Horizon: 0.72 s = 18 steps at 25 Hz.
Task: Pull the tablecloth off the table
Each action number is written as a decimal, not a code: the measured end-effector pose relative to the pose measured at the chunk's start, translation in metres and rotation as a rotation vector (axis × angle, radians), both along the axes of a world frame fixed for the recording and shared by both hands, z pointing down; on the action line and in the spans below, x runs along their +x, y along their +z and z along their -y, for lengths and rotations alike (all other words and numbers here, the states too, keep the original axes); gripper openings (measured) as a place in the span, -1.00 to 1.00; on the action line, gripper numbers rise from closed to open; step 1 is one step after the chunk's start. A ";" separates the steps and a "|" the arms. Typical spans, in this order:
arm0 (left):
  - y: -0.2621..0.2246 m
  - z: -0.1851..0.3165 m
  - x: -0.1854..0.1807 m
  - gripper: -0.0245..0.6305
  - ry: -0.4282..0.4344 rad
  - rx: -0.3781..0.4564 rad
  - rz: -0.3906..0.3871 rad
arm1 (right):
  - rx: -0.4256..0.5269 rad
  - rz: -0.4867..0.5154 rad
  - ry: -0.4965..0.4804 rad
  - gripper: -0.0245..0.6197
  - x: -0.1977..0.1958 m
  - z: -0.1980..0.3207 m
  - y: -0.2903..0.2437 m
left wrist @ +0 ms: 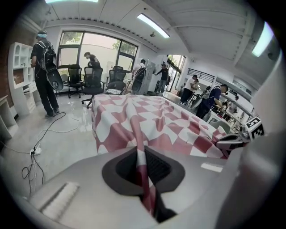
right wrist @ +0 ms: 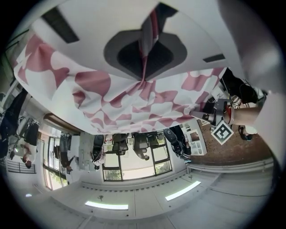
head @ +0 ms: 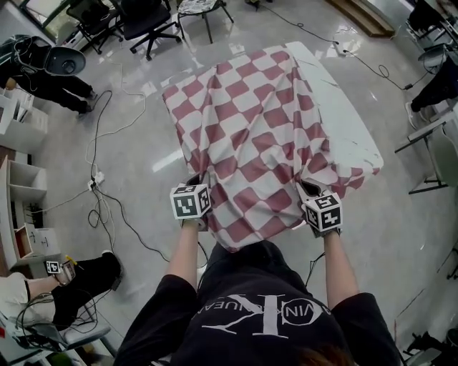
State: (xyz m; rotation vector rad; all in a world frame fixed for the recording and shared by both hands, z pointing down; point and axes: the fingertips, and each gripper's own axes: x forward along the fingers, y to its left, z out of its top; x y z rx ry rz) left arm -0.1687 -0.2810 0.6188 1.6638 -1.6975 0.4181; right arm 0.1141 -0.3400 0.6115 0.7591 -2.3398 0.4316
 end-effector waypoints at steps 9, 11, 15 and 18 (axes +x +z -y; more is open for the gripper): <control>-0.011 -0.012 0.018 -0.87 0.011 0.012 -0.048 | -0.018 0.071 0.057 -0.85 0.010 0.002 -0.021; -0.016 -0.012 0.016 -0.87 0.017 0.027 -0.060 | -0.004 0.079 0.079 -0.85 0.009 0.001 -0.028; -0.038 -0.013 0.012 -0.87 0.052 0.056 -0.068 | 0.012 0.100 0.133 -0.85 0.005 -0.006 -0.048; -0.054 -0.017 0.007 -0.87 0.079 0.073 -0.069 | 0.017 0.121 0.180 -0.85 0.002 -0.014 -0.064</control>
